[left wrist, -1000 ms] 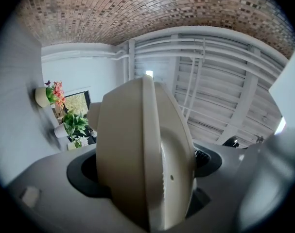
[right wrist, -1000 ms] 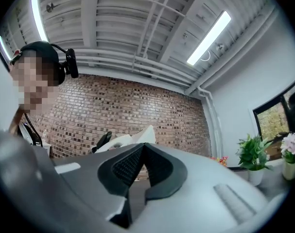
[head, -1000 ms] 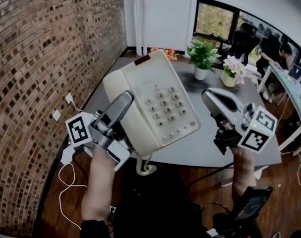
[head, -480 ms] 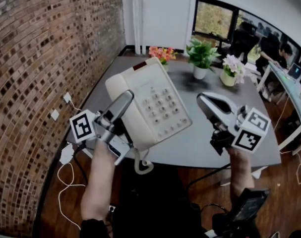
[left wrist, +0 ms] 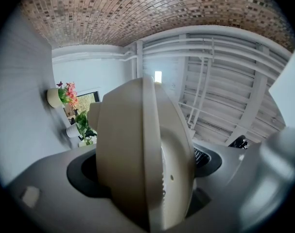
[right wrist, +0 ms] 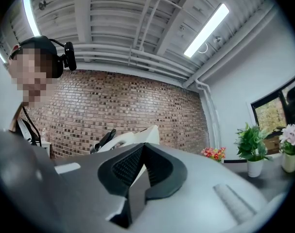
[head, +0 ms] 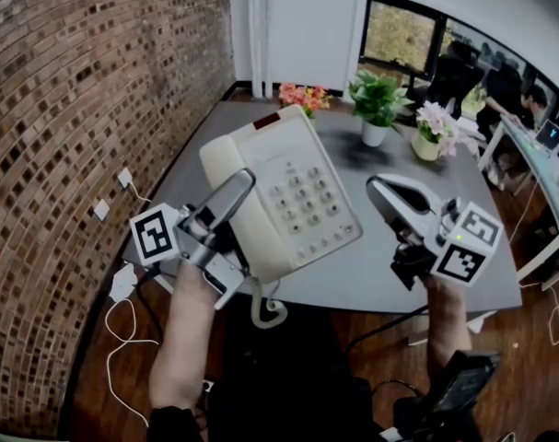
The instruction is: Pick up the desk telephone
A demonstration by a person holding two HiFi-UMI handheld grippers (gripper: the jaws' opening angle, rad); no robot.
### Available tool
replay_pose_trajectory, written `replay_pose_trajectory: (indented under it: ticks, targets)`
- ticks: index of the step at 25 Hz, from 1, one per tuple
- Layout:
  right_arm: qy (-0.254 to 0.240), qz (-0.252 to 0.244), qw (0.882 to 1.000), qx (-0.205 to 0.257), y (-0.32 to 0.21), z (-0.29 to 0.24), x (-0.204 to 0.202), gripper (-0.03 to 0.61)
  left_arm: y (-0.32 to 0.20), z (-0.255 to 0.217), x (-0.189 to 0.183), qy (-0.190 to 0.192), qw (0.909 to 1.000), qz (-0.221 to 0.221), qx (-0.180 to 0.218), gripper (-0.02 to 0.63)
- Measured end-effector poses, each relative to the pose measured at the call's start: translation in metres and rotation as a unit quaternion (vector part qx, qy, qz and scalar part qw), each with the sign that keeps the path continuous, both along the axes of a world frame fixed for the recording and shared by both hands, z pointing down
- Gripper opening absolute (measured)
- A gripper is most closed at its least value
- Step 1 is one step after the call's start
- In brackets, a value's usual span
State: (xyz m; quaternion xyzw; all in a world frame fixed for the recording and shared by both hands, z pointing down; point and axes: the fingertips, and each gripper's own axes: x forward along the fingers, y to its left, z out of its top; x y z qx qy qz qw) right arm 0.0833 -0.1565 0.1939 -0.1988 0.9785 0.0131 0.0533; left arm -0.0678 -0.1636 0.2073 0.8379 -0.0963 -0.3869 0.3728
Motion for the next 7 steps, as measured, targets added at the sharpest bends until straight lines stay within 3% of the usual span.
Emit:
replay_pose_trajectory:
  ticks: [7]
  targets:
    - [-0.018,0.012,0.999,-0.028,-0.0074,0.0077,0.0063,0.000,-0.0014,0.0011,-0.0037,-0.003,1.0000,-0.004,-0.001,0.468]
